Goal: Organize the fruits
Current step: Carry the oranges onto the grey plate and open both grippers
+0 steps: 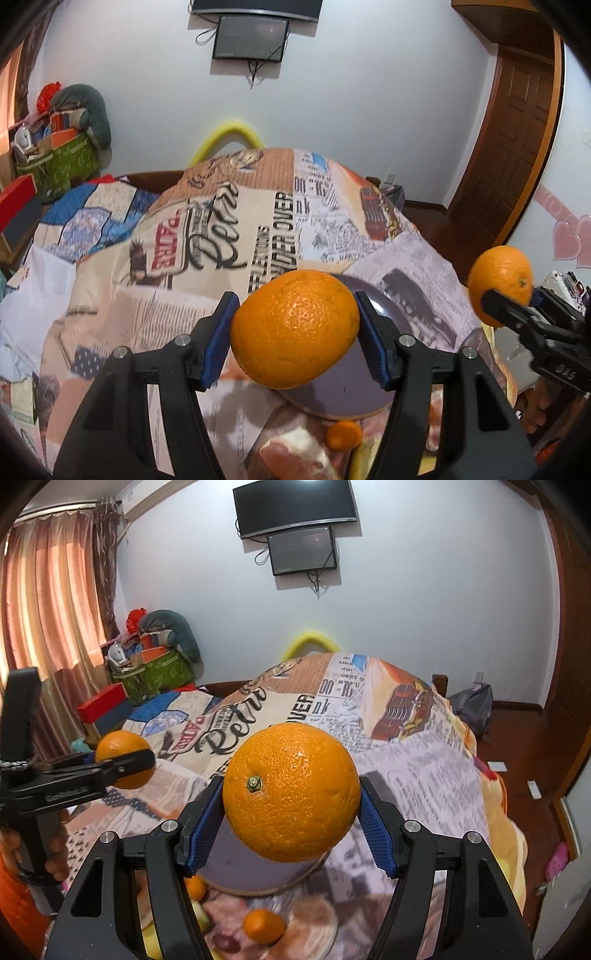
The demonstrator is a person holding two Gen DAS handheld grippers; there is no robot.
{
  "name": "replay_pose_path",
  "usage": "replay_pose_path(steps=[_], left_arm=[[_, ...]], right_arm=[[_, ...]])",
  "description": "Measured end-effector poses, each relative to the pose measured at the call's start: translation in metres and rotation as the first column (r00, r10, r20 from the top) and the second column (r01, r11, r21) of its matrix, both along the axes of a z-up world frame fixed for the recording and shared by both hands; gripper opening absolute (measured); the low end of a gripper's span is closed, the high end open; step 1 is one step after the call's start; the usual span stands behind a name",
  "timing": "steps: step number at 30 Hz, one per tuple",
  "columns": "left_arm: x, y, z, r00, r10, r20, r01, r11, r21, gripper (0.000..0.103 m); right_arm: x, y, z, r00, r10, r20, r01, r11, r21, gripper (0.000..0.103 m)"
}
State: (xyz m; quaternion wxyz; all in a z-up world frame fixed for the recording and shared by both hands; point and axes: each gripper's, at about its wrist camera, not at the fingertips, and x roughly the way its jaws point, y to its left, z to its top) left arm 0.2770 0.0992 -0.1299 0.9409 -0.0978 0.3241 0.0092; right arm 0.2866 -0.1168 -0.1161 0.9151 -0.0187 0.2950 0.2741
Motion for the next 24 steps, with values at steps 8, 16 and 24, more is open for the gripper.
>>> replay_pose_path(steps=[8,16,24], left_arm=[[0.033,-0.003,-0.006,1.000,-0.014,-0.015,0.014,1.000,0.007,0.062],[0.069,-0.001,-0.037,0.996,-0.019,-0.090,0.020,1.000,0.004,0.062],[0.096,-0.001,-0.072,0.983,-0.055,-0.173,0.056,0.998,0.001,0.062]], right_arm=[[0.035,0.017,-0.011,0.999,0.033,-0.017,-0.033,0.999,-0.036,0.066],[0.064,0.034,-0.039,0.993,0.081,-0.091,-0.089,0.992,-0.093,0.066],[0.085,0.046,-0.072,0.978,0.110,-0.179,-0.138,0.979,-0.151,0.066]])
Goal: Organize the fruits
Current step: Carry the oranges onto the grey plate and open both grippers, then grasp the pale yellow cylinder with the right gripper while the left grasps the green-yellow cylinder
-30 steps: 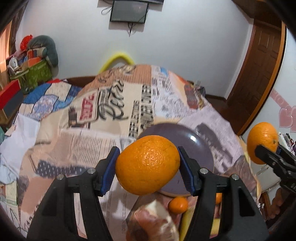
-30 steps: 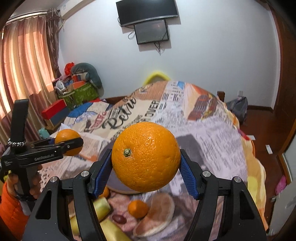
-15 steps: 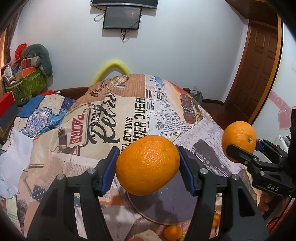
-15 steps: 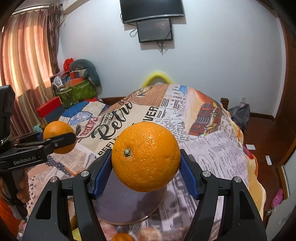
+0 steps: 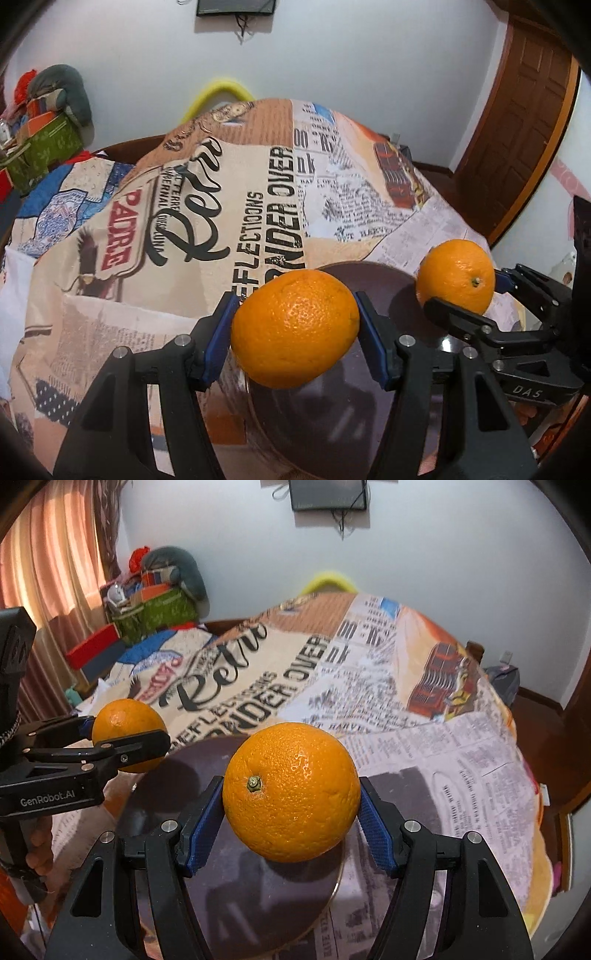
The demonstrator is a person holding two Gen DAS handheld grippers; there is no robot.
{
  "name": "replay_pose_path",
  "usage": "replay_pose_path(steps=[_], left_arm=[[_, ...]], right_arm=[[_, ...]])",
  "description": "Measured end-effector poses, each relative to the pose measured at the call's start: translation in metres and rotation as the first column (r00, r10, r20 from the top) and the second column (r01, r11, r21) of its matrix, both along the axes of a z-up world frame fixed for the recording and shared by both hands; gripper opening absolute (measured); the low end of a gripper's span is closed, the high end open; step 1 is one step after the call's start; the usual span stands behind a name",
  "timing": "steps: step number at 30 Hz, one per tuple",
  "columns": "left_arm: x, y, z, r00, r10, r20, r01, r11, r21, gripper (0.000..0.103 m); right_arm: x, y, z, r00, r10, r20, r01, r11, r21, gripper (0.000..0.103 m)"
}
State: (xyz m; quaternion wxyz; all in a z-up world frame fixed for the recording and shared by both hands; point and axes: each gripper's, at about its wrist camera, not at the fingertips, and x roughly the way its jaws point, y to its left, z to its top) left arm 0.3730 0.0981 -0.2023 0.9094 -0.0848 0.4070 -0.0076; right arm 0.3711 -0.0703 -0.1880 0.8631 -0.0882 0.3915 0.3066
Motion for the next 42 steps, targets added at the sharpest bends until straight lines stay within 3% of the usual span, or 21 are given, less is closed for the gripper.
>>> replay_pose_path(steps=[9,21,24,30,42], left_arm=[[0.020,0.000,-0.025,0.996,-0.046,-0.070,0.045,0.999,-0.013,0.062],[0.019,-0.003,-0.021,0.996,-0.067,-0.062,0.065,0.997,-0.033,0.064],[0.013,-0.004,-0.013,0.998,-0.057,-0.039,0.056,0.998,-0.029,0.064],[-0.004,0.000,0.007,0.999,-0.042,-0.005,0.042,0.998,-0.046,0.066],[-0.079,-0.008,0.065,0.996,-0.036,0.085,0.034,0.999,0.034,0.067]], right_arm=[[0.009,0.007,-0.017,0.998,0.028,-0.059,-0.029,0.999,-0.023,0.066],[0.011,0.010,-0.021,0.997,0.031,-0.072,-0.036,0.997,-0.072,0.067],[0.010,0.007,-0.018,0.996,0.040,-0.075,-0.044,0.998,-0.053,0.067],[-0.005,-0.001,0.003,1.000,0.024,-0.003,-0.024,0.998,-0.050,0.072],[-0.065,-0.021,0.050,0.996,0.014,0.085,-0.013,1.000,-0.005,0.073]])
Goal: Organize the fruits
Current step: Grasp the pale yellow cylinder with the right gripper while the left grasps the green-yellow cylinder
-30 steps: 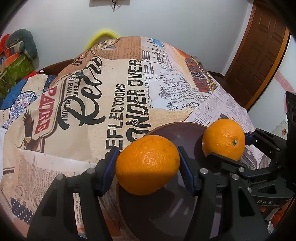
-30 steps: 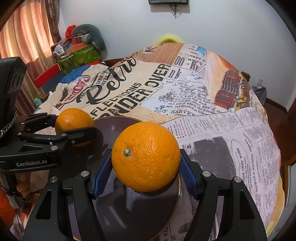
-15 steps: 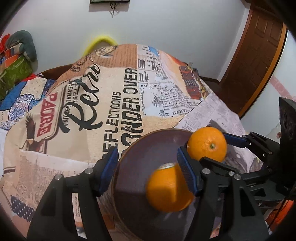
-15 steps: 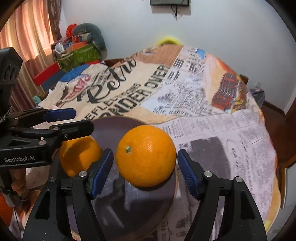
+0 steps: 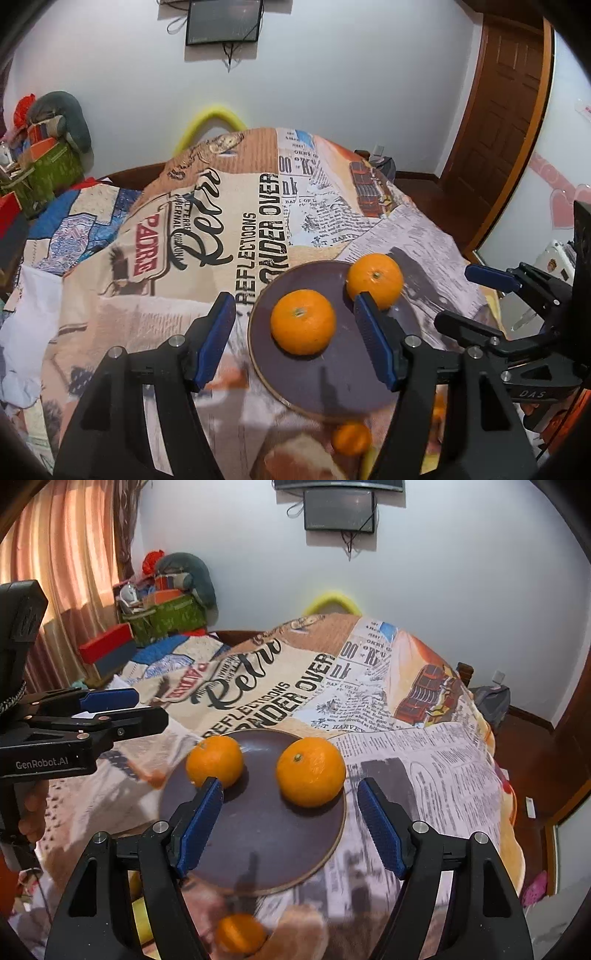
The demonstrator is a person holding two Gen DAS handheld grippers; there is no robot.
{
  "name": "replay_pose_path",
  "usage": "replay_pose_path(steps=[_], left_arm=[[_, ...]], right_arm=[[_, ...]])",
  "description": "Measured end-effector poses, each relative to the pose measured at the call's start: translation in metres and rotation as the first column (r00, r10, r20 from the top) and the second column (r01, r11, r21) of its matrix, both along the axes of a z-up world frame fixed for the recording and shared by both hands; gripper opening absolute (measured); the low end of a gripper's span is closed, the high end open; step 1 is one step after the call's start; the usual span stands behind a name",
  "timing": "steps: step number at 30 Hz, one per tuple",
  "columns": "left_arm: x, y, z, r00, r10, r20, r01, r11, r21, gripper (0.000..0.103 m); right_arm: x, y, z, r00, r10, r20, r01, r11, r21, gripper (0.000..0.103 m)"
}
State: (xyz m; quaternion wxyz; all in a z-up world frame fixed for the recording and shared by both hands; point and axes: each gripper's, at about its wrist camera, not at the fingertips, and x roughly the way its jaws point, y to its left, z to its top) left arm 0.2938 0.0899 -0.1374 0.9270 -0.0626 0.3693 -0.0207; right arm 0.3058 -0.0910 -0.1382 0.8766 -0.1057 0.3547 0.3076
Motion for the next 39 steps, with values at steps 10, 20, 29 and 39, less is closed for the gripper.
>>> replay_pose_path(steps=[10,20,29,39], left_arm=[[-0.078,-0.009,0.013,0.999,0.005,0.035,-0.005,1.000,0.003,0.074],[-0.124,-0.016,-0.033,0.997,0.011,-0.080,-0.010,1.000,0.014,0.074],[-0.147,-0.024,-0.068,0.987,0.001,-0.162,-0.003,1.000,-0.010,0.069],[-0.148,-0.049,-0.071,0.983,-0.074,-0.171,0.067,0.996,-0.051,0.050]], right_arm=[[-0.068,-0.023,0.013,0.999,0.009,0.036,-0.009,1.000,0.012,0.074],[-0.111,-0.036,-0.013,1.000,-0.010,-0.016,0.010,1.000,-0.012,0.075],[-0.127,-0.044,-0.051,0.996,-0.020,-0.092,0.013,0.997,-0.075,0.075],[-0.128,-0.050,-0.080,0.978,-0.032,-0.207,0.028,0.999,-0.021,0.074]])
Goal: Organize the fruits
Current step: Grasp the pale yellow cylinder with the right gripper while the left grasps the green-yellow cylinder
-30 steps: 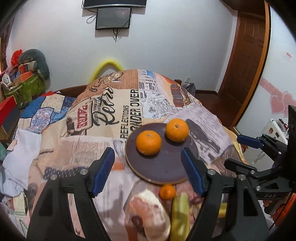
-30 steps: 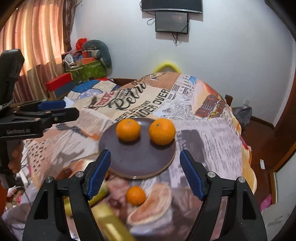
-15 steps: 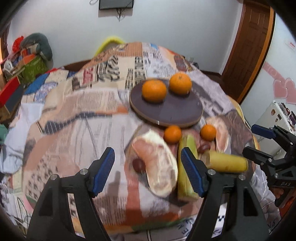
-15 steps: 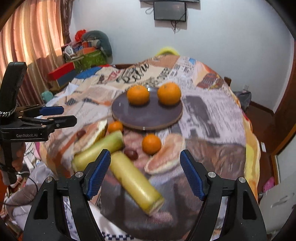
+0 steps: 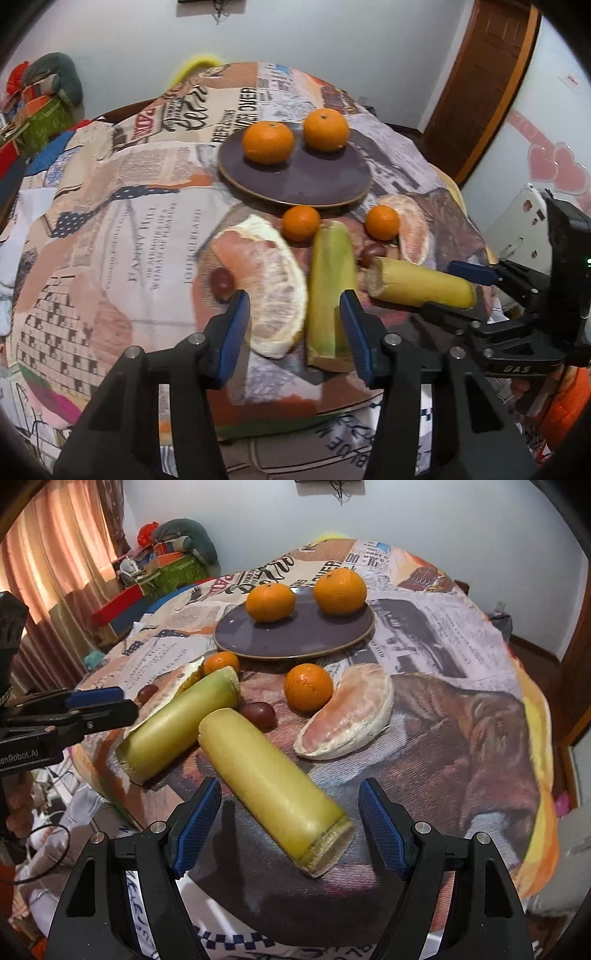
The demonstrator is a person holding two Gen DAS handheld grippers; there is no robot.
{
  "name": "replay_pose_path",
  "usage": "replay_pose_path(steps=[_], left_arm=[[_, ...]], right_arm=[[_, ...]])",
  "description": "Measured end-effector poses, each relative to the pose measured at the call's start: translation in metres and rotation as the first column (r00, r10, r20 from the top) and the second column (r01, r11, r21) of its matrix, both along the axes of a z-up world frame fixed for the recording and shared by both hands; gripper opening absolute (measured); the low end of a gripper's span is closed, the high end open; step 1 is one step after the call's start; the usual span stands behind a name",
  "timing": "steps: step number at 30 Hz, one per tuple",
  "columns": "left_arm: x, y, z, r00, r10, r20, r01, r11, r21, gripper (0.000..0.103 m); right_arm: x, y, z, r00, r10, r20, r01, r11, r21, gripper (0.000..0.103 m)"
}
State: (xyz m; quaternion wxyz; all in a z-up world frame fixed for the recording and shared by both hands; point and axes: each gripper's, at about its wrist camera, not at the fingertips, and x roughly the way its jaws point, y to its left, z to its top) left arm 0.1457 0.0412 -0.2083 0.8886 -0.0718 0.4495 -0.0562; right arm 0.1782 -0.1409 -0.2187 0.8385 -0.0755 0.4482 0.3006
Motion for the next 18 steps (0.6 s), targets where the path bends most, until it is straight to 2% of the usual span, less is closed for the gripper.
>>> replay_pose_path(steps=[4,6,9,13,15,16,18], left_arm=[[0.002,-0.013,-0.006,0.999,-0.050,-0.021,0.050,0.999,0.007,0.049],[0.004,-0.018,-0.010,0.997,-0.071,-0.039,0.071,0.997,0.008,0.043],[0.003,-0.023,-0.011,0.996,-0.077,-0.040,0.078,0.996,0.035,0.043],[0.003,-0.026,-0.011,0.994,-0.091,-0.052,0.093,0.995,0.041,0.043],[0.002,-0.026,-0.009,0.994,-0.092,-0.053,0.094,0.995,0.030,0.038],[0.002,-0.025,-0.007,0.994,-0.099,-0.053,0.100,0.995,0.012,0.030],[0.000,-0.025,-0.003,0.994,-0.098,-0.047,0.098,0.995,-0.002,0.030]], right_arm=[[-0.006,0.000,0.000,1.000,0.021,0.011,-0.021,1.000,-0.003,0.063],[-0.009,-0.001,0.001,0.999,0.030,0.028,-0.030,0.999,-0.022,0.056],[-0.010,-0.007,0.002,0.999,0.050,0.004,-0.050,0.999,0.008,0.048],[-0.011,-0.006,0.003,0.998,0.070,0.000,-0.070,0.998,0.009,0.046],[-0.010,-0.003,0.003,0.997,0.075,0.002,-0.075,0.997,0.002,0.046],[-0.009,-0.001,0.003,0.997,0.077,0.004,-0.077,0.997,0.000,0.046],[-0.007,0.001,0.002,0.997,0.077,0.003,-0.077,0.997,0.005,0.047]])
